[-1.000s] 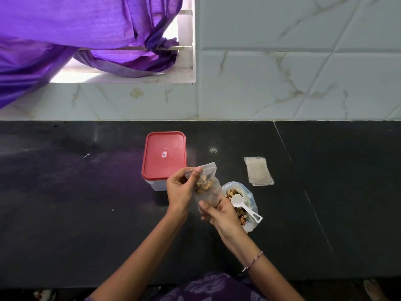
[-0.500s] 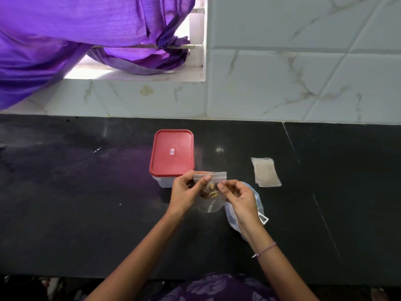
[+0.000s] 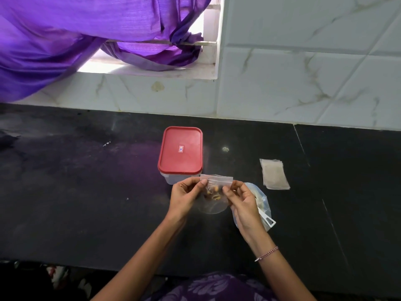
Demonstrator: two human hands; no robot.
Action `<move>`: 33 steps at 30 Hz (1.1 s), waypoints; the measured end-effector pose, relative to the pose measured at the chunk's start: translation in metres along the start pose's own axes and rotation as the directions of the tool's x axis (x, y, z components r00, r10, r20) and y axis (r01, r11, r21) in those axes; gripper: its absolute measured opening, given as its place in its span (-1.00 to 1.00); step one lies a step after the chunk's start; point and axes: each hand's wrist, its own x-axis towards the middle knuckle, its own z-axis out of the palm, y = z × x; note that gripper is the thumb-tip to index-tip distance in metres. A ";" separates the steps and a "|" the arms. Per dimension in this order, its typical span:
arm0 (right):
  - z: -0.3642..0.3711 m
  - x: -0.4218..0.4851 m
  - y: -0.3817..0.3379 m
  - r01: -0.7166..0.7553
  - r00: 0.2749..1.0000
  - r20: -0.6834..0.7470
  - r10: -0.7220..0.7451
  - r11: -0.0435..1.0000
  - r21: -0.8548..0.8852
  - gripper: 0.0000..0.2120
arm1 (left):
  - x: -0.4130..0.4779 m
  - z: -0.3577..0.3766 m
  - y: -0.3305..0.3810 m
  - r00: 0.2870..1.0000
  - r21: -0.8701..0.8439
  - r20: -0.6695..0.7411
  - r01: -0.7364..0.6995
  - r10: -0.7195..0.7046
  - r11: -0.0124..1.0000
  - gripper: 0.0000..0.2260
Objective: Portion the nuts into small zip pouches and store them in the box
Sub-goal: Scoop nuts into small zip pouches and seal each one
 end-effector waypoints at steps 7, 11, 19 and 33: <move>0.007 0.003 -0.007 -0.011 0.990 0.139 0.026 0.994 -0.108 -0.60 | -0.002 -0.003 -0.001 0.999 -0.053 0.002 -0.034 0.034 0.998 -0.88; 0.014 0.004 -0.005 -0.015 0.994 0.105 0.032 0.987 -0.161 -0.63 | -0.004 -0.004 -0.001 0.998 -0.036 0.007 -0.060 0.060 0.998 -0.87; 0.022 0.002 0.001 0.033 0.997 0.077 -0.015 0.971 -0.235 -0.58 | -0.005 -0.008 0.003 0.992 0.082 0.028 -0.128 0.126 0.988 -0.80; 0.022 0.000 0.003 0.121 0.992 0.014 -0.123 0.943 -0.311 -0.61 | -0.011 -0.007 0.003 0.999 0.010 -0.014 -0.052 0.052 0.999 -0.88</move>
